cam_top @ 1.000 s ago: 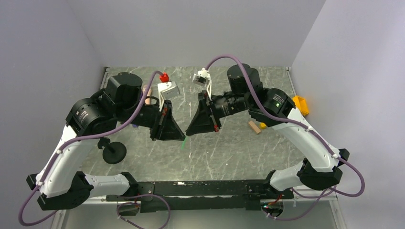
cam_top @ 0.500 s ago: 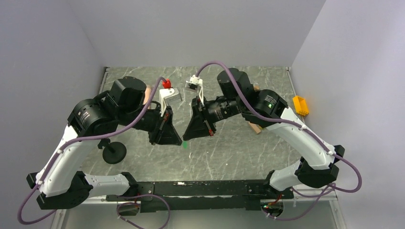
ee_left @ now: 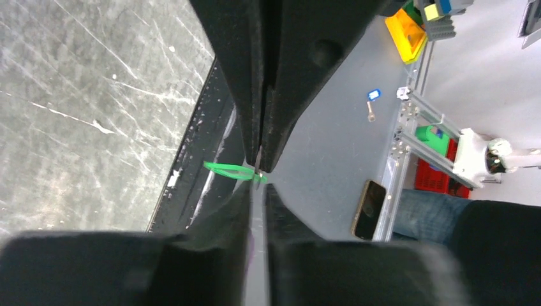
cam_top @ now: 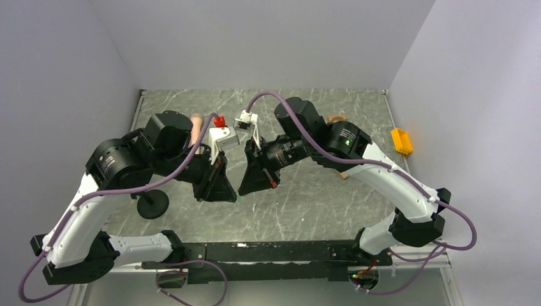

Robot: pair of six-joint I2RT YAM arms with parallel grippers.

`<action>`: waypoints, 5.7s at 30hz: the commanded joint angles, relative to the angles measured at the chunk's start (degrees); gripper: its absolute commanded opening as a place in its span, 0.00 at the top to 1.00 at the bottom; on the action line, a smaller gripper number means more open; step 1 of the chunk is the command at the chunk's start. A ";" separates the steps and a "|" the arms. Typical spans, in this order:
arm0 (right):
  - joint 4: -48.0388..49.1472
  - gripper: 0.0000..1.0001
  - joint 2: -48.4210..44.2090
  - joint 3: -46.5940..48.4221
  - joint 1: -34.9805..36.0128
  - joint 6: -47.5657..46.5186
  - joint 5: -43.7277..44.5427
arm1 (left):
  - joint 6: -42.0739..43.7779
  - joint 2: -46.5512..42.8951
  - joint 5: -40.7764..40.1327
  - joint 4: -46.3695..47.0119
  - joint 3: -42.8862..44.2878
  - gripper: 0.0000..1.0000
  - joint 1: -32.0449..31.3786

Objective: Remove the keys from the keyring

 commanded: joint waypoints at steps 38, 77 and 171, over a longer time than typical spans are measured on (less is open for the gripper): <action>81.49 1.00 -7.39 -10.41 -11.97 45.94 -8.60 | -20.10 -19.17 -13.32 88.90 -20.28 0.49 -0.43; 85.32 1.00 2.42 2.69 -12.27 55.97 -24.61 | -11.76 -16.96 -5.77 82.56 -19.68 0.63 -0.47; 24.11 1.00 -3.56 5.78 -11.87 15.58 -14.00 | -4.07 -4.94 -6.33 32.29 0.50 1.00 -0.47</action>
